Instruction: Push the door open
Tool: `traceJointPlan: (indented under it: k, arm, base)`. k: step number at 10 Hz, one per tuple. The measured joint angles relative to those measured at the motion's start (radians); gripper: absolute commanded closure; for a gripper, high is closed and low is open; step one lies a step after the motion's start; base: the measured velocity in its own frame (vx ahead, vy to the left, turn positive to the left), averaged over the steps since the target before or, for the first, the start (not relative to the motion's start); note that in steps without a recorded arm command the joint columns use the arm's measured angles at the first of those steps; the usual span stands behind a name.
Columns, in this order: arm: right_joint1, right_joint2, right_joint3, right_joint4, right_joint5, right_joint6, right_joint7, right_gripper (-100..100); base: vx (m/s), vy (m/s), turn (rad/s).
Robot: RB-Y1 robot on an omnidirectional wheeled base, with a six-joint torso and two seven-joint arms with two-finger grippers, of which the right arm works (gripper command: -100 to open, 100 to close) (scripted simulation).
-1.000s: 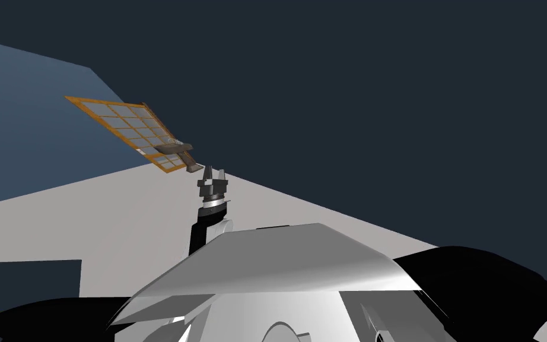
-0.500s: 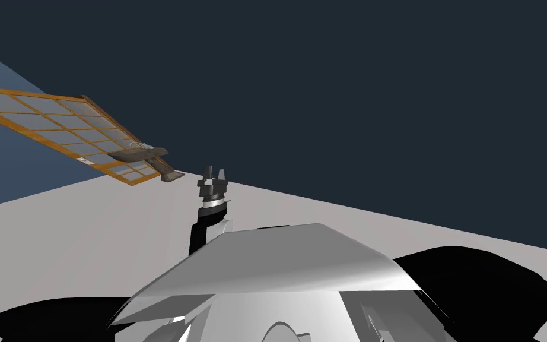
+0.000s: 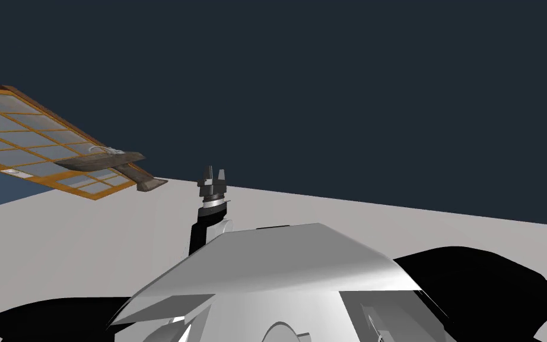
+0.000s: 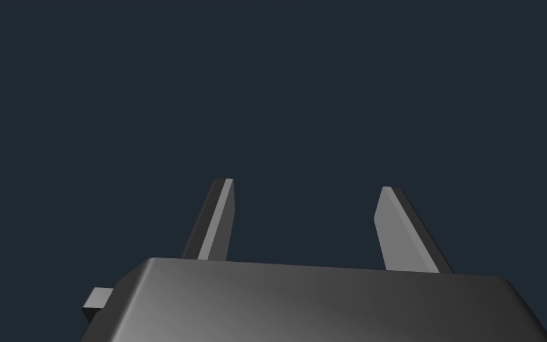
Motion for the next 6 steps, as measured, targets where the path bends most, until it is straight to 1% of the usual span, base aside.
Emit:
traceJointPlan:
  k: [1, 2, 3, 4, 5, 6]
  arm:
    - [0.008, -0.009, 0.008, 0.002, 0.0, 0.017, 0.014, -100]
    - [0.014, -0.023, 0.015, -0.007, -0.012, 0.047, 0.047, -100]
    - [0.011, -0.021, 0.02, 0.013, -0.004, 0.058, 0.055, -100]
    - [0.004, -0.018, 0.024, 0.042, 0.006, 0.056, 0.052, -100]
    - [0.002, -0.02, 0.032, 0.068, 0.013, 0.063, 0.058, -100]
    - [0.003, -0.023, 0.039, 0.082, 0.019, 0.076, 0.069, -100]
  base:
    - [-0.034, 0.034, -0.327]
    - [-0.031, 0.027, -0.142]
    - [-0.024, 0.014, -0.109]
    - [-0.031, 0.017, -0.38]
    - [-0.03, 0.024, -0.365]
    - [-0.031, 0.028, -0.299]
